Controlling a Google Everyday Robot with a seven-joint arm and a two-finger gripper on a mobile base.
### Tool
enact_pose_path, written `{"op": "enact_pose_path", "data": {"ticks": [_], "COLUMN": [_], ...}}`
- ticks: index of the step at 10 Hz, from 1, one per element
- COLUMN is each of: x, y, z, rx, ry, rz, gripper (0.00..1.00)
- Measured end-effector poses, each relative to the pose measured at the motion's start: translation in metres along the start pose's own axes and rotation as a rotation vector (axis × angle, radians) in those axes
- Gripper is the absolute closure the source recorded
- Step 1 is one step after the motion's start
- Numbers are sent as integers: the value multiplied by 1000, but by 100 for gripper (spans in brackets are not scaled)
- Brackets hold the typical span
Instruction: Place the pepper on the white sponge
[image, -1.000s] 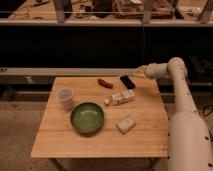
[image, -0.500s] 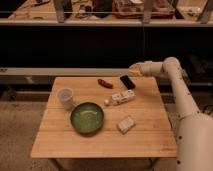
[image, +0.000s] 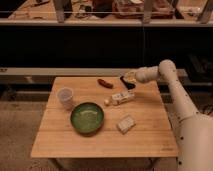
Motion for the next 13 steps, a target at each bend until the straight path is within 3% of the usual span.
{"op": "enact_pose_path", "data": {"ticks": [2, 5, 8, 9, 13], "x": [1, -6, 3, 7, -1], "y": [12, -3, 1, 2, -2], "z": [10, 27, 49, 58, 78], "rx": [-17, 61, 89, 96, 125], "ry": [-8, -34, -10, 9, 40], "rz": [15, 75, 115, 115, 113], "gripper": [84, 52, 24, 20, 20]}}
